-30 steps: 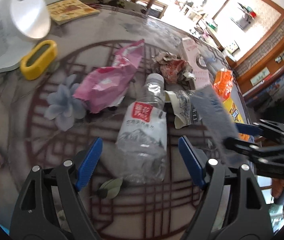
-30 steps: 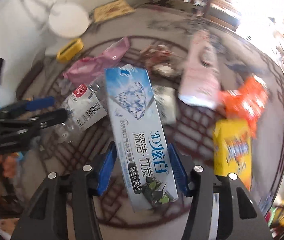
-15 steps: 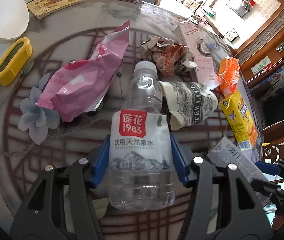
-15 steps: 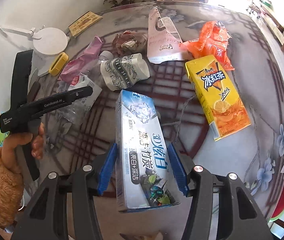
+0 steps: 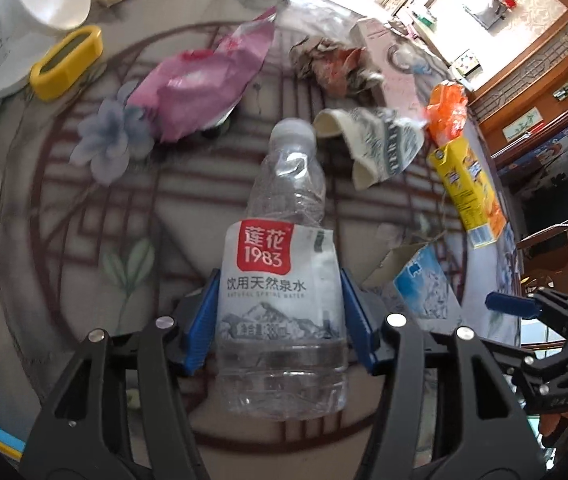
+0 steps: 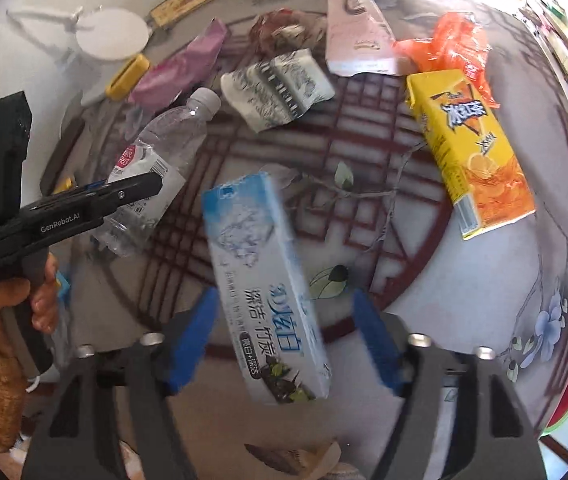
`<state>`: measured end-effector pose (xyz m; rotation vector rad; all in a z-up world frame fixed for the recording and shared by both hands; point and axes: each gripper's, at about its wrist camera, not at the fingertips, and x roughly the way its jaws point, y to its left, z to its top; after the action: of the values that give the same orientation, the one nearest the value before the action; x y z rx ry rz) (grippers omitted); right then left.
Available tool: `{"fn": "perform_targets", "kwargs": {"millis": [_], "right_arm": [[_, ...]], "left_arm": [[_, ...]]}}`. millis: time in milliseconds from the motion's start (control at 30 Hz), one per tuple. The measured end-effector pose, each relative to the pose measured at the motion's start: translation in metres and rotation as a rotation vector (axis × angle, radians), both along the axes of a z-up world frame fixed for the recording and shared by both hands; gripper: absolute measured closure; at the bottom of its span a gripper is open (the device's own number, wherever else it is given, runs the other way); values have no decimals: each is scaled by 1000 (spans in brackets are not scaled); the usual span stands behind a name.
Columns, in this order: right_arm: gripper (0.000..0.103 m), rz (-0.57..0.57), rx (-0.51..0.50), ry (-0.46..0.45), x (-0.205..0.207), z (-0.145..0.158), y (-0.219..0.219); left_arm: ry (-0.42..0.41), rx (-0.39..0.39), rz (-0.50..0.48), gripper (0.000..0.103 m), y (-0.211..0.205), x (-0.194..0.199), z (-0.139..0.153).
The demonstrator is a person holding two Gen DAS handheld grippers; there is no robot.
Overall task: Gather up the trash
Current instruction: 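Lift the water bottle with the left gripper while the right gripper lifts the toothpaste box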
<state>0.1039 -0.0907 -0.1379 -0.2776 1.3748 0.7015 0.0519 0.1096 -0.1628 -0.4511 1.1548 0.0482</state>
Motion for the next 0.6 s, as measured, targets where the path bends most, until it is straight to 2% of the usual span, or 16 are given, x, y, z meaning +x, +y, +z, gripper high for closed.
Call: {"fn": "perform_targets", "kwargs": {"millis": [33,167,333,400,433,467,500,600], "right_arm": [[29,17,-12,-7,-2,-2,4],[26,62,-46,-12,-7,-14,18],[26,126,-112,-47,-14,-29,37],[30,146,-131,-53,-17,-35,42],[33,155,-140,-61,-19,-36,44],[45,160,-146,-66,-21,-37,46],[52,162,-150,-69,-22,-38,47],[53,149,-133,-66,-22,-37,46]], "left_arm": [[4,0,2,48,0,0,-1],[-12,24,6,33,0,7,3],[-23,45,-5,31,-2,28,3],[-7,50,-15,41,-3,33,-1],[4,54,-13,54,-4,34,-4],[6,46,-14,54,-4,34,-5],[-1,37,-9,54,-4,32,-5],[-12,26,-2,54,-5,26,-5]]}}
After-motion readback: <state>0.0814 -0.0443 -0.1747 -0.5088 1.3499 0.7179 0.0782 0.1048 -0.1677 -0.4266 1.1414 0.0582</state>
